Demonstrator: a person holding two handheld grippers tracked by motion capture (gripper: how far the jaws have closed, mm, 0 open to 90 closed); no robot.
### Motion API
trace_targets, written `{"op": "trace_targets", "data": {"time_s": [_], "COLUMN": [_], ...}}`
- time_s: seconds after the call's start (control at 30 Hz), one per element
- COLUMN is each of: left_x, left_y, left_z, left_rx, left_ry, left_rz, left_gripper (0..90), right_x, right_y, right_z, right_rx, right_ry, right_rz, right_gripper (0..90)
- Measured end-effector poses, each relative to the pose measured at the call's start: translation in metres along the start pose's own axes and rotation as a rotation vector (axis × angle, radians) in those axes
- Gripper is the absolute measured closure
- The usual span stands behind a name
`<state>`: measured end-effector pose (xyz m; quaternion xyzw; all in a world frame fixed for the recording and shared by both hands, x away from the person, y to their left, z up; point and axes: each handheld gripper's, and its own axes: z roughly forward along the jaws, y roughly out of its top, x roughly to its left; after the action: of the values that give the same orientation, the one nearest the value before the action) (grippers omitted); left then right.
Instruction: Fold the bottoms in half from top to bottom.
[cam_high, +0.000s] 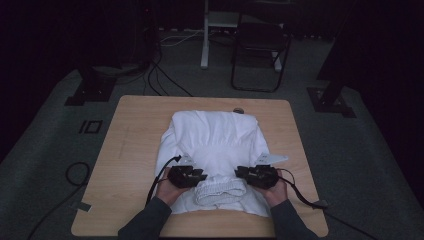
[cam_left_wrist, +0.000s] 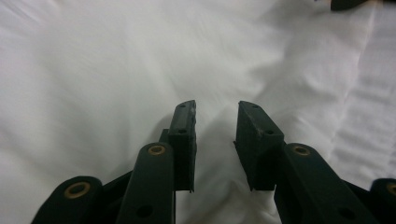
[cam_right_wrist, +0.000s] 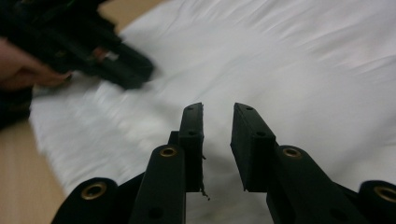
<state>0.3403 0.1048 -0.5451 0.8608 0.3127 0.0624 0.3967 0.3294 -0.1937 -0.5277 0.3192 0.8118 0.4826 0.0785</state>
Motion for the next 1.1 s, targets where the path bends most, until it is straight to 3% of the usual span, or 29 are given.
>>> {"op": "trace_targets", "data": {"time_s": [0.07, 0.13, 0.17, 0.23, 0.27, 0.3, 0.33, 0.37, 0.4, 0.43, 0.47, 0.5, 0.53, 0.57, 0.6, 0.63, 0.67, 0.7, 0.83, 0.87, 0.97, 1.0, 1.1], "left_x": [0.000, 0.003, 0.005, 0.016, 0.016, 0.021, 0.033, 0.037, 0.037, 0.052, 0.052, 0.066, 0.066, 0.078, 0.078, 0.091, 0.091, 0.097, 0.099, 0.097, 0.091, 0.083, 0.075], "left_y": [-0.004, -0.003, 0.000, 0.011, 0.011, 0.017, 0.031, 0.036, 0.036, 0.050, 0.050, 0.058, 0.058, 0.062, 0.062, 0.058, 0.058, 0.050, 0.035, 0.033, 0.029, 0.024, 0.018], "left_z": [0.004, 0.001, -0.002, -0.010, -0.010, -0.012, -0.013, -0.013, -0.013, -0.010, -0.010, -0.002, -0.002, 0.009, 0.009, 0.024, 0.024, 0.033, 0.036, 0.034, 0.032, 0.029, 0.025], "left_rx": [0.018, 0.001, -0.015, -0.075, -0.075, -0.089, -0.112, -0.125, -0.125, -0.149, -0.149, -0.160, -0.160, -0.136, -0.136, -0.096, -0.096, -0.076, -0.119, -0.117, -0.107, -0.107, -0.103], "left_ry": [-0.003, -0.002, 0.019, 0.053, 0.053, 0.071, 0.106, 0.124, 0.124, 0.156, 0.156, 0.181, 0.181, 0.199, 0.199, 0.219, 0.219, 0.212, 0.187, 0.185, 0.188, 0.190, 0.185], "left_rz": [0.002, -0.003, -0.008, -0.031, -0.031, -0.036, -0.039, -0.040, -0.040, -0.060, -0.060, -0.079, -0.079, -0.104, -0.104, -0.135, -0.135, -0.163, -0.184, -0.189, -0.169, -0.160, -0.151], "left_gripper": [66.9, 63.8, 62.2, 60.8, 60.2, 60.1, 60.0, 59.9, 59.9, 59.9, 59.8, 59.3, 59.2, 59.3, 59.2, 59.3, 59.3, 59.4, 59.5, 59.9, 60.7, 60.7, 60.8], "right_x": [0.006, 0.009, 0.009, 0.005, 0.005, -0.004, -0.008, -0.015, -0.015, -0.030, -0.035, -0.042, -0.049, -0.055, -0.055, -0.067, -0.067, -0.076, -0.084, -0.084, -0.079, -0.070, -0.059], "right_y": [-0.008, -0.014, -0.015, -0.010, -0.010, 0.002, 0.007, 0.015, 0.015, 0.031, 0.036, 0.043, 0.048, 0.052, 0.052, 0.057, 0.057, 0.054, 0.040, 0.034, 0.028, 0.023, 0.016], "right_z": [0.010, 0.016, 0.017, 0.015, 0.015, 0.012, 0.012, 0.013, 0.013, 0.021, 0.024, 0.030, 0.037, 0.044, 0.044, 0.060, 0.060, 0.075, 0.092, 0.093, 0.089, 0.087, 0.081], "right_rx": [0.078, 0.144, 0.154, 0.121, 0.121, 0.075, 0.056, 0.026, 0.026, -0.005, -0.010, -0.017, -0.018, -0.020, -0.020, -0.001, -0.001, 0.046, 0.100, 0.073, 0.050, 0.057, 0.059], "right_ry": [0.010, 0.018, 0.022, 0.018, 0.018, -0.051, -0.068, -0.100, -0.100, -0.162, -0.179, -0.197, -0.217, -0.236, -0.236, -0.266, -0.266, -0.306, -0.330, -0.329, -0.340, -0.354, -0.350], "right_rz": [-0.028, -0.066, -0.070, -0.057, -0.057, -0.044, -0.039, -0.029, -0.029, -0.020, -0.013, 0.001, 0.014, 0.024, 0.024, 0.035, 0.035, 0.043, 0.074, 0.085, 0.105, 0.079, 0.078], "right_gripper": [77.2, 79.1, 79.1, 76.3, 76.3, 70.2, 68.2, 65.3, 65.3, 60.7, 59.3, 57.9, 57.4, 56.4, 56.4, 55.8, 55.8, 55.1, 54.5, 54.4, 54.4, 54.5, 54.5]}}
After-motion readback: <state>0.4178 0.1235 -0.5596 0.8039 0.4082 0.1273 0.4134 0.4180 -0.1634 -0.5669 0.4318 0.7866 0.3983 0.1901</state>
